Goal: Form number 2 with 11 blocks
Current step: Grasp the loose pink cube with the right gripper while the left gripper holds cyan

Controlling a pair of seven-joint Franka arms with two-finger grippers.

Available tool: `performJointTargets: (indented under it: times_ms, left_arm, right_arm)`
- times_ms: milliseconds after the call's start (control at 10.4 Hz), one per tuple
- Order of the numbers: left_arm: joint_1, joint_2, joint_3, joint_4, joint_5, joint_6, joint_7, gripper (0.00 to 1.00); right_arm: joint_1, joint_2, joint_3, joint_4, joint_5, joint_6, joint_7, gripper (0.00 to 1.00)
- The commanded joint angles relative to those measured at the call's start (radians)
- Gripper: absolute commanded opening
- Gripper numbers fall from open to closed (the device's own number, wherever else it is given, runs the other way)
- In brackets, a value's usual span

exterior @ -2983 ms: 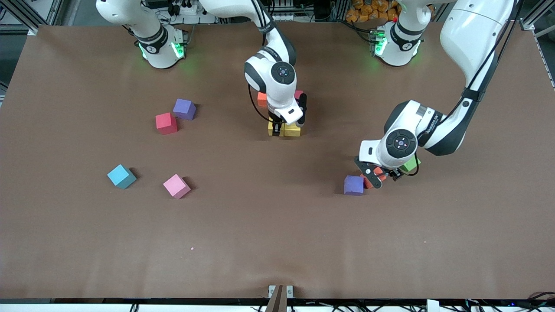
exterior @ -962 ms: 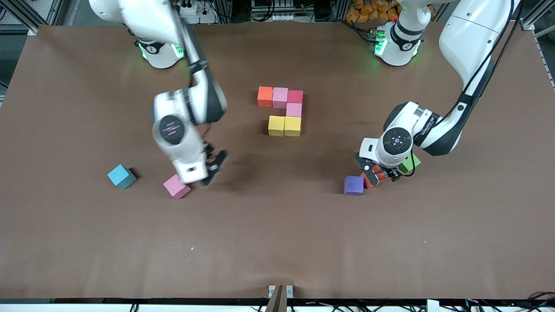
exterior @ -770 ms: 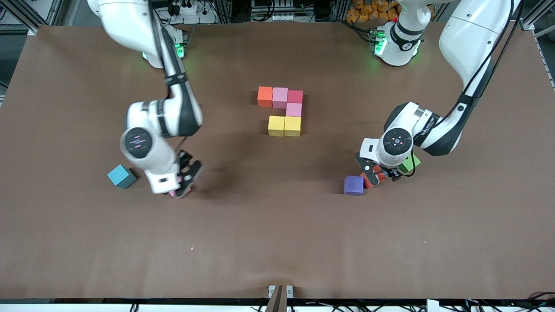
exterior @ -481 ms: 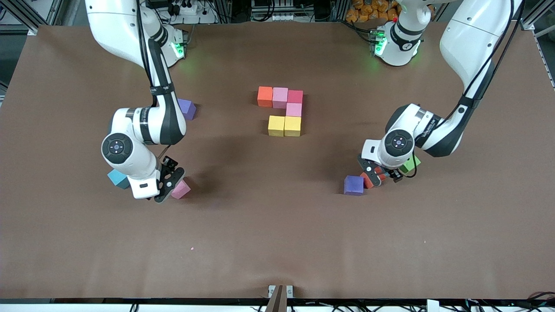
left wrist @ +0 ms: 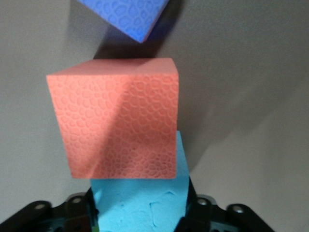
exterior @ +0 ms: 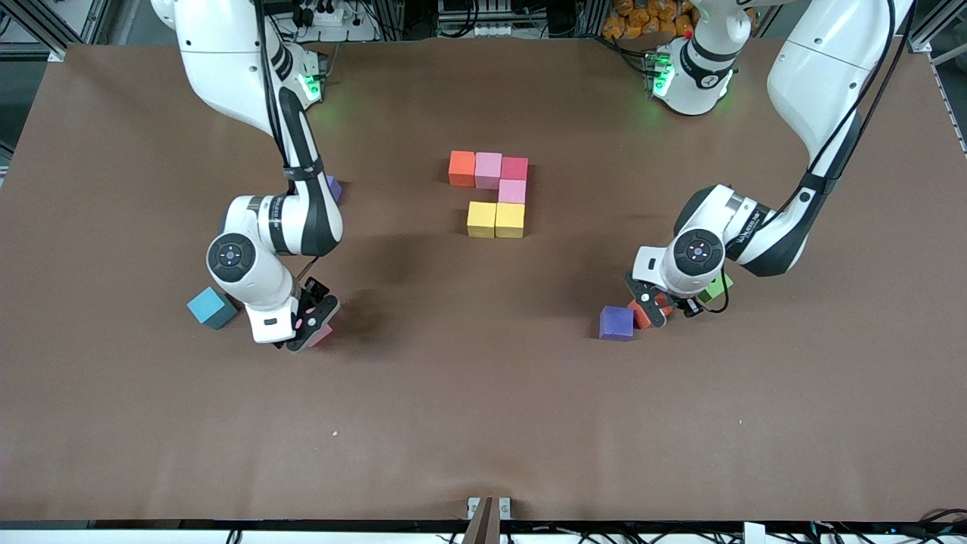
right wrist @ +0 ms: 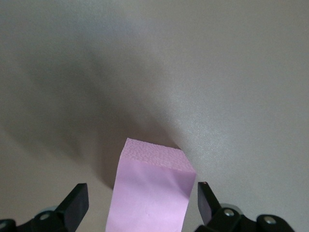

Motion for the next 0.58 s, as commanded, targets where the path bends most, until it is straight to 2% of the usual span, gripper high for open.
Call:
performJointTargets:
  times_ms: [0,192,481]
  left_arm:
    - [0.006,-0.036,-0.005,-0.005,0.015,-0.004,0.004,0.28]
    - [0.004,-0.080,-0.037,0.000,-0.004,-0.060,0.004,0.28]
    - [-0.005,-0.138,-0.126,0.024,-0.111,-0.180,-0.083,0.28]
  right_arm:
    - [-0.012,0.001,0.005,-0.001,0.024,0.009,-0.010,1.00]
    - [-0.027,0.008,0.010,-0.002,0.025,0.023,-0.011,1.00]
    - [-0.061,0.014,0.040,-0.010,0.039,0.032,-0.013,1.00]
